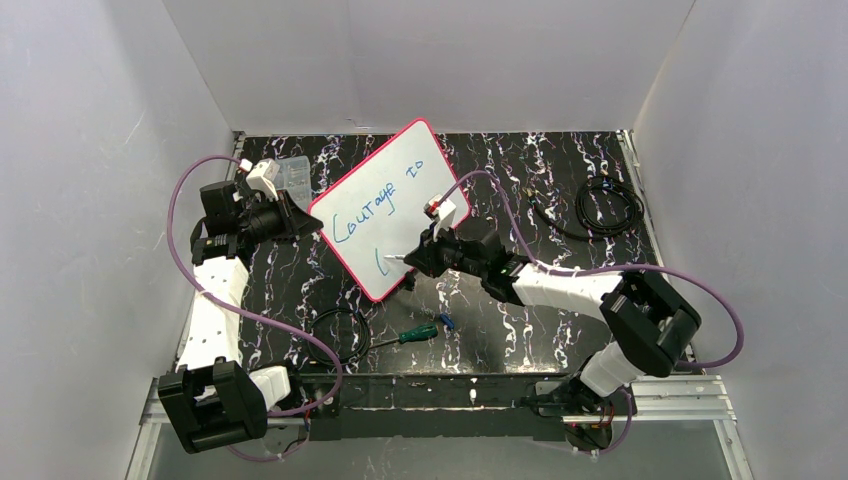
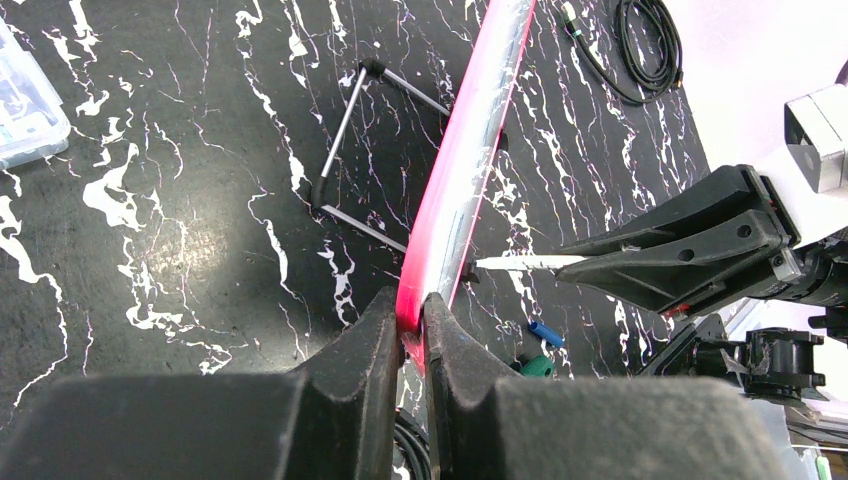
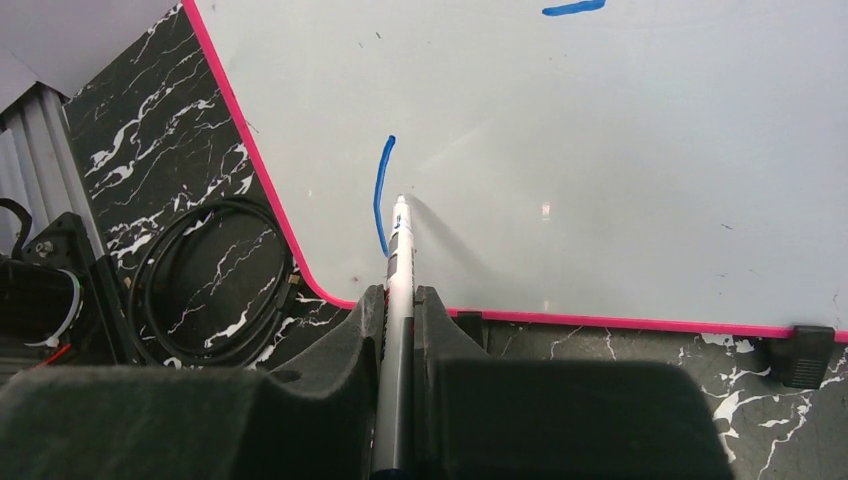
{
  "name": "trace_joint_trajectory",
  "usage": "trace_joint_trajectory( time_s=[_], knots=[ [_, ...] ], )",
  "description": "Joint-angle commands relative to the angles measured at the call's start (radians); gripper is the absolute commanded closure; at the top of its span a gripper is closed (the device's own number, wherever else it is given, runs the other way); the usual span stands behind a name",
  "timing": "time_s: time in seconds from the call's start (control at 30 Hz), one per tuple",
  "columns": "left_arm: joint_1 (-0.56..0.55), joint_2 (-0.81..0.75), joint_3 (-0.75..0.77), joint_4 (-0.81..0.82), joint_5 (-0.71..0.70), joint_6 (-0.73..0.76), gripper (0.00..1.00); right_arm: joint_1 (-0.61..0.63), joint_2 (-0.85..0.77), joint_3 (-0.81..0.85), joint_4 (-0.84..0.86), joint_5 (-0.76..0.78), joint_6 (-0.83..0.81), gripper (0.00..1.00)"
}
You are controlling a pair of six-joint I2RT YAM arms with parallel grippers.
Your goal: Write a sentence on the whiteboard
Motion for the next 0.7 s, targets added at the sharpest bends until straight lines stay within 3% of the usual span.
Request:
trace_joint_trajectory(
  time_s=[0.0,0.67],
  knots=[
    [-0.004,-0.009,-0.003,-0.024,-0.014,0.031,1.00,0.000,0.008,0.022,0.063,-0.027,0.015,0.99],
    [-0.005,-0.004,-0.001,-0.022,-0.012,0.030,1.00,0.000,0.062,0.028,0.022,-0.006,0.002,0.99]
  ],
)
